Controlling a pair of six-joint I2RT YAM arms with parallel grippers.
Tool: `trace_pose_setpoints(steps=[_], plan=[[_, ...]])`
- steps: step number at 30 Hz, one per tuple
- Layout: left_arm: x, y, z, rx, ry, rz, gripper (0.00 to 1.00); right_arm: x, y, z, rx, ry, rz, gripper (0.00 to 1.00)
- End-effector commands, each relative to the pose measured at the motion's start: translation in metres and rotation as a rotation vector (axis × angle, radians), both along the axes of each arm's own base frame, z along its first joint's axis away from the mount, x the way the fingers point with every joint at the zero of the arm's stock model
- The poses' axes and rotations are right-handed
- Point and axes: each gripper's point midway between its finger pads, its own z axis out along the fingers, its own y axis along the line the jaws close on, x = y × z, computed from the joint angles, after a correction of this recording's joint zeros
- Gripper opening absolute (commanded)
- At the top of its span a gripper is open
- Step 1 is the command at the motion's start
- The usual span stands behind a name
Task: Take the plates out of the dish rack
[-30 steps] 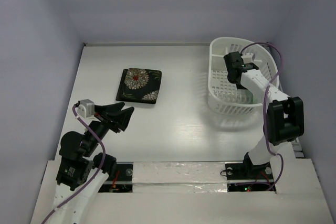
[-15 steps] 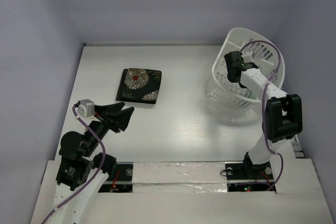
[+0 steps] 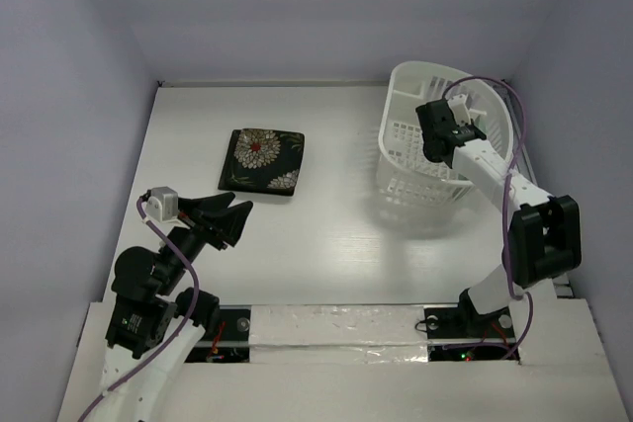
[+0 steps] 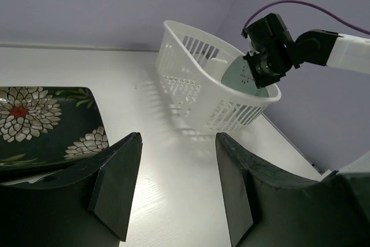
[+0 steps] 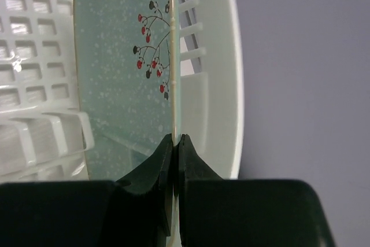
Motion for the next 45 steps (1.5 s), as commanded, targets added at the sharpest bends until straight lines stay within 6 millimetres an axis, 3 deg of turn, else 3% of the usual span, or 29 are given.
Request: trace_pose_setpoints(steps=[1,13,16,21,25,28,29,31,32,34,35,38,39,41,45], plan=[[0.003,-0.002,0.005,-0.014,-0.014,-0.004,0.51,0.007,0.001,0.064,-0.051,-0.255,-0.036,0.0],[0.004,-0.003,0.003,-0.012,-0.007,-0.003,0.51,0.0,0.013,0.089,-0.047,-0.32,-0.023,0.0],[0.005,-0.003,0.003,-0.012,-0.005,-0.005,0.51,-0.006,0.011,0.118,-0.007,-0.41,-0.038,0.0],[0.006,-0.003,0.002,-0.008,0.001,-0.004,0.51,-0.026,0.021,0.198,0.19,-0.665,0.023,0.0],[0.008,-0.003,0.001,-0.008,0.006,0.003,0.51,-0.052,0.049,0.256,0.436,-0.865,0.203,0.0],[0.01,-0.002,-0.001,-0.007,0.016,0.011,0.51,-0.054,0.11,0.268,0.694,-0.885,0.477,0.0],[0.011,-0.002,-0.001,-0.006,0.019,0.014,0.51,-0.061,0.141,0.271,0.802,-0.854,0.631,0.0],[0.013,-0.001,-0.002,-0.006,0.029,0.026,0.51,-0.07,0.184,0.27,0.947,-0.824,0.779,0.0],[0.014,0.0,-0.004,-0.004,0.035,0.03,0.51,-0.073,0.208,0.25,1.005,-0.752,0.848,0.0],[0.016,0.002,-0.005,-0.003,0.043,0.044,0.51,-0.084,0.243,0.239,1.114,-0.715,0.926,0.0],[0.016,0.002,-0.004,-0.003,0.042,0.049,0.51,-0.088,0.261,0.211,1.161,-0.633,0.946,0.0],[0.019,0.008,-0.004,-0.002,0.046,0.087,0.51,-0.106,0.304,0.185,1.276,-0.528,1.052,0.0],[0.02,0.011,-0.004,-0.002,0.045,0.103,0.51,-0.111,0.315,0.161,1.305,-0.466,1.052,0.0],[0.022,0.015,-0.004,-0.005,0.047,0.124,0.5,-0.127,0.339,0.148,1.35,-0.406,1.113,0.0],[0.027,0.018,-0.005,-0.003,0.053,0.145,0.5,-0.148,0.377,0.104,1.383,-0.224,1.229,0.0]])
